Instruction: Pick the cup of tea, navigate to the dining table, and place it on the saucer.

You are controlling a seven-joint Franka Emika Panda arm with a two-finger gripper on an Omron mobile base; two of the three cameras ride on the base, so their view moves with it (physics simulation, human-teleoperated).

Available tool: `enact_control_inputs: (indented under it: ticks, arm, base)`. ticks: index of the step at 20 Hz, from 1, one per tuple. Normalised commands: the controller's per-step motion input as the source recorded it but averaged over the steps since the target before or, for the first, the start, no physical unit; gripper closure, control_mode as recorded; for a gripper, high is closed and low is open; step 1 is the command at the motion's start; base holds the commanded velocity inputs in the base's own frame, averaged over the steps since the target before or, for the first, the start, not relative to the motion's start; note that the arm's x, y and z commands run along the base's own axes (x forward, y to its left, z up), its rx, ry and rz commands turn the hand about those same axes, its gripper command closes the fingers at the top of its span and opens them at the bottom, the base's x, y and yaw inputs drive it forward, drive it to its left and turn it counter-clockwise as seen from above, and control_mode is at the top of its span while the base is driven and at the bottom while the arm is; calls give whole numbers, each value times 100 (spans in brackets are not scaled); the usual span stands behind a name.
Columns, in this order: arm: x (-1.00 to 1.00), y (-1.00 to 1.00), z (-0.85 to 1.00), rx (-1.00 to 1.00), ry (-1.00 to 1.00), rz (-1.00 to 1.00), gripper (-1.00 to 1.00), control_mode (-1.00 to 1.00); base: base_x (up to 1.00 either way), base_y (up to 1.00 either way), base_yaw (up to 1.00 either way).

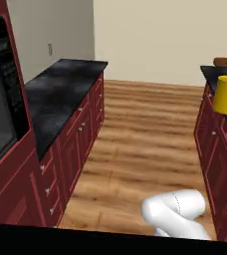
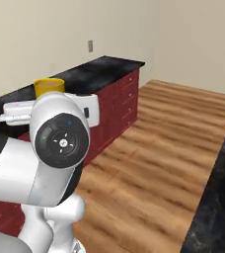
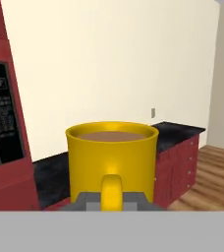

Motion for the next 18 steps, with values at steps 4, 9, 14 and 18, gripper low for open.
enact_control_inputs:
  ticks: [4,9,14,18]
  arm:
    - [0,0,0,0,0,0,100,100]
    - [0,0,0,0,0,0,100,100]
    - [0,0,0,0,0,0,100,100]
    - [0,0,0,0,0,0,100,100]
  base:
    - [0,-14,-92]
    - [0,-2,-85]
    - [23,31,-62]
    - [74,90,-30]
